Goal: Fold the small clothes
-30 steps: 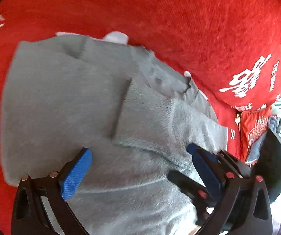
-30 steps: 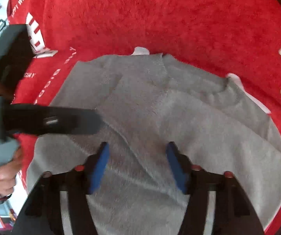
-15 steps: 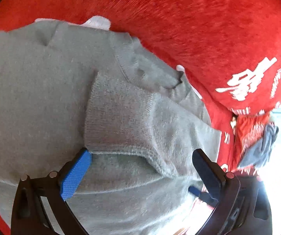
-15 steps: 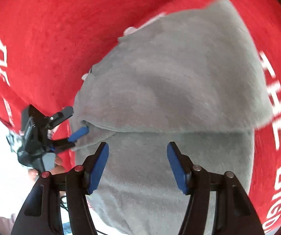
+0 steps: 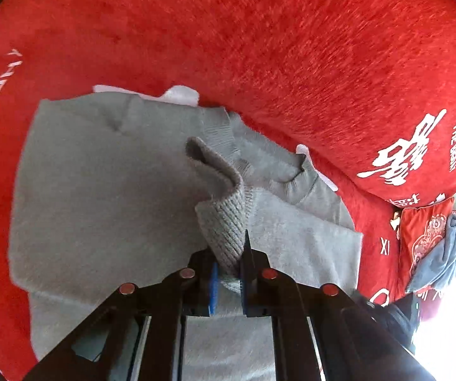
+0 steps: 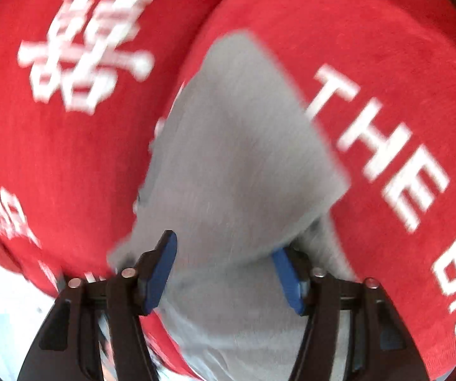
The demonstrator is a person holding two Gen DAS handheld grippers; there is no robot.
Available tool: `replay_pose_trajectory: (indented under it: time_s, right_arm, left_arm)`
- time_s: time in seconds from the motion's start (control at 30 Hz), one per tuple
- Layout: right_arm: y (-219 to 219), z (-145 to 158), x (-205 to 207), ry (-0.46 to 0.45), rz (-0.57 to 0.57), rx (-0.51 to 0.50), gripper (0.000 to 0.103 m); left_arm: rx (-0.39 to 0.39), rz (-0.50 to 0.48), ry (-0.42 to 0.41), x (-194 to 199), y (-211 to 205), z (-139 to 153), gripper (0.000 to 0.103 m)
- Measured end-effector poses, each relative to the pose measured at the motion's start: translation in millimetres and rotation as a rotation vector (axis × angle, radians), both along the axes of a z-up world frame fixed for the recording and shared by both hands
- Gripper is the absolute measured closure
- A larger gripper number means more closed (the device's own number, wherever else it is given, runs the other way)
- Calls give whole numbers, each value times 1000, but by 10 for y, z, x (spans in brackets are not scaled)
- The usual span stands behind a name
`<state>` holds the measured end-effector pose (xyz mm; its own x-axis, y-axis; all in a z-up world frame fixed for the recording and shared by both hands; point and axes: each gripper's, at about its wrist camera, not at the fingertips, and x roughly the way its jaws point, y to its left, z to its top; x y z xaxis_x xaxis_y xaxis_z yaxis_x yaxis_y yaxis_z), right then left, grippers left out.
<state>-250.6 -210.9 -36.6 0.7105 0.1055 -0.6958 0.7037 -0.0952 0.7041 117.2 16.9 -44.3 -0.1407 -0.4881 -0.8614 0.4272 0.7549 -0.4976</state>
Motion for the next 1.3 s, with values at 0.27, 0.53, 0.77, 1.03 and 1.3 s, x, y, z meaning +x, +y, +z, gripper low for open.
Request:
replay_pose_trajectory:
  time_s: [0.27,0.53,0.77,1.03,1.3]
  right_arm:
    - [-279,185,111,146,312,-155,91]
    - [-382,430,-283,138,299,-208,43]
    - [-648,139,42,135,365,-103,93]
    - [-628,210,152,368,594,-327,91]
    - [-672,268,32,391,520,-318,72]
  left_arm:
    - [90,-45,20,-205,205,-337,91]
    - [90,-79,-20,-200,164,-214,91]
    - [111,-107,-71,-223,89,-65,91]
    - [179,-142,-121,-308,144,-199,91]
    - [292,-92,-223,-126,546,-2,89]
